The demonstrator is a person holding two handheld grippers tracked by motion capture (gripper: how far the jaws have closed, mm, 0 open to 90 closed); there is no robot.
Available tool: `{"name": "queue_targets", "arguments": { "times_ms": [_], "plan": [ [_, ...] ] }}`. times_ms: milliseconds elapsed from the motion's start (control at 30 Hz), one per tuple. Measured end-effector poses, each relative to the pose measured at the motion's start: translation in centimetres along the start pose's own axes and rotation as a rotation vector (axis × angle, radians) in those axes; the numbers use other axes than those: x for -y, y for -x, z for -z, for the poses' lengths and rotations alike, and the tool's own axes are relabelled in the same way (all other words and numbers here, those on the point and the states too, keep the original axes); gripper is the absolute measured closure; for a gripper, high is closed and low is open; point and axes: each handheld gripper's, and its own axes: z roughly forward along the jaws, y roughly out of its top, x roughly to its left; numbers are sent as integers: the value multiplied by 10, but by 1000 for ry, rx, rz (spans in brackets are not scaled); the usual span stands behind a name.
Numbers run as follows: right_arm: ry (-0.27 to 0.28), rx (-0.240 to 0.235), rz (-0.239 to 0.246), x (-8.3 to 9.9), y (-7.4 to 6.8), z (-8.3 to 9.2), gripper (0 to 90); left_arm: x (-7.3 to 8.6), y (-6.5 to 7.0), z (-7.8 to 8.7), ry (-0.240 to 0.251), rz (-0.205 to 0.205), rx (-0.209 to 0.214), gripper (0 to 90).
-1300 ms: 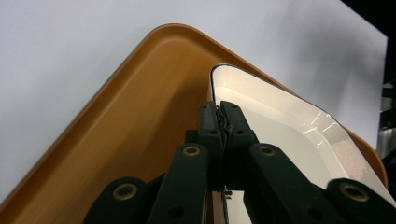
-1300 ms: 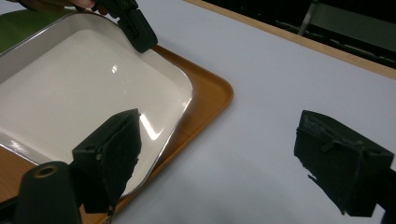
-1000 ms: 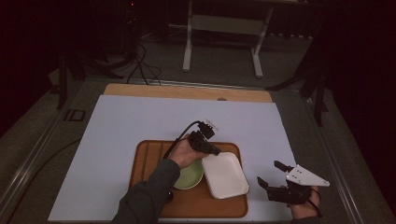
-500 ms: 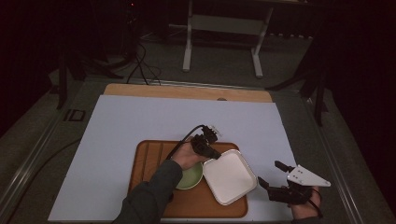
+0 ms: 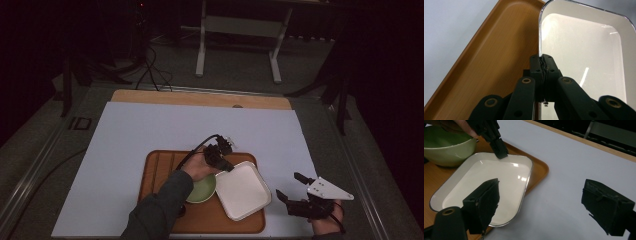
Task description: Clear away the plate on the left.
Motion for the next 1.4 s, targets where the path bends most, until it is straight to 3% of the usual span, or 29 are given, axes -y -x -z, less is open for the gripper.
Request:
{"name": "queue_targets", "arguments": {
  "times_ms": [600, 767, 1000, 1200, 1400],
  "plan": [
    [-2, -1, -1, 0, 0, 0, 146, 6, 0, 6, -64, -31, 32, 897],
    [-3, 0, -2, 0, 0, 0, 146, 9, -2, 7, -78, -16, 38, 896],
    [-4, -1, 0, 0, 0, 0, 146, 8, -3, 3, -105, 13, 18, 890],
    [-4, -2, 0, 0, 0, 0, 146, 5, -3, -5, -107, 51, -41, 868],
    [-7, -3, 1, 0, 0, -1, 146, 1, -3, -6, -66, 111, -80, 842]
  ]
}}
